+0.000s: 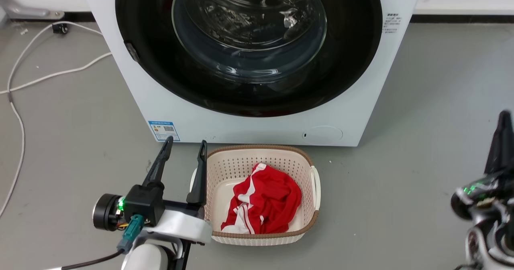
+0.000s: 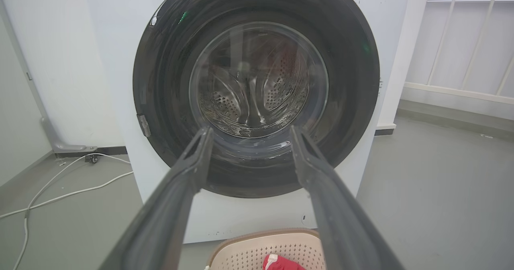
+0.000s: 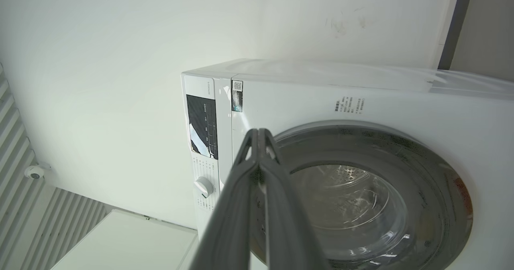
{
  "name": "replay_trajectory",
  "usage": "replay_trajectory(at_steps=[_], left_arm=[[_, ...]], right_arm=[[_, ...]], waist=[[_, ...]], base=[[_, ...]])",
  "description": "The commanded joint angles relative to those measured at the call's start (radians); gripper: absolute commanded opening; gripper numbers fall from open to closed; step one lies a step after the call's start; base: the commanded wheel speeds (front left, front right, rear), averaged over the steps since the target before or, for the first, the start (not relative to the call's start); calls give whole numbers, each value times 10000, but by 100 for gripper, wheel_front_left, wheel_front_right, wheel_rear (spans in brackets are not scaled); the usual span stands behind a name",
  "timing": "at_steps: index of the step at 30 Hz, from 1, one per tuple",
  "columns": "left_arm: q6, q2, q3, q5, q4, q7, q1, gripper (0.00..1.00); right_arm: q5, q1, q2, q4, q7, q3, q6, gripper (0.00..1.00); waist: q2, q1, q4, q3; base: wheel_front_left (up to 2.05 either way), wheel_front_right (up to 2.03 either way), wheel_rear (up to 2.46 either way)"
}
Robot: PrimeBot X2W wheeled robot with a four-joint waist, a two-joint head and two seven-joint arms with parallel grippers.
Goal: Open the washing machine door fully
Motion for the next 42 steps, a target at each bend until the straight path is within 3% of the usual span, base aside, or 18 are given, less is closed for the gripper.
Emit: replay_trajectory(at_steps=[1,11,17,23,27,33,42], left_arm=[[36,6,10,-48,-59,-25,-176,100],[118,9,-68,-185,-232,-25,-714,100],[132,9,-85,-214,-377,-26,-1113,100],[160,8,-240,-331,-537,-25,-1407,100],[160,6,-291,-312,-664,-25,-1552,100],[128,6,-285,-195,-823,-26,-1680,100],[162,6,-435,-279,-945,-25,-1935,100]], right_arm=[[279,-539,-307,281,162,-190,-3,0],[841,-4040,-2086,3151,666,-278,-3,0],[335,-6848,-3411,5251,1379,491,-3,0],[-398,-9348,-4449,7265,2924,1637,-2,0],[-1063,-10650,-4450,8441,3938,2484,-3,0],[-1971,-12079,-3889,9598,5397,3589,-3,0],[-2965,-13434,-3302,10849,5987,4146,-3,0]], waist=[[-1,0,-14,167],[-1,0,58,1038],[-1,0,261,1679],[-1,0,541,2170],[-1,0,641,2424],[-1,0,727,2792],[-1,0,998,3337]], base=[[0,0,0],[0,0,0],[0,0,0],[0,0,0],[0,0,0],[0,0,0],[0,0,0]])
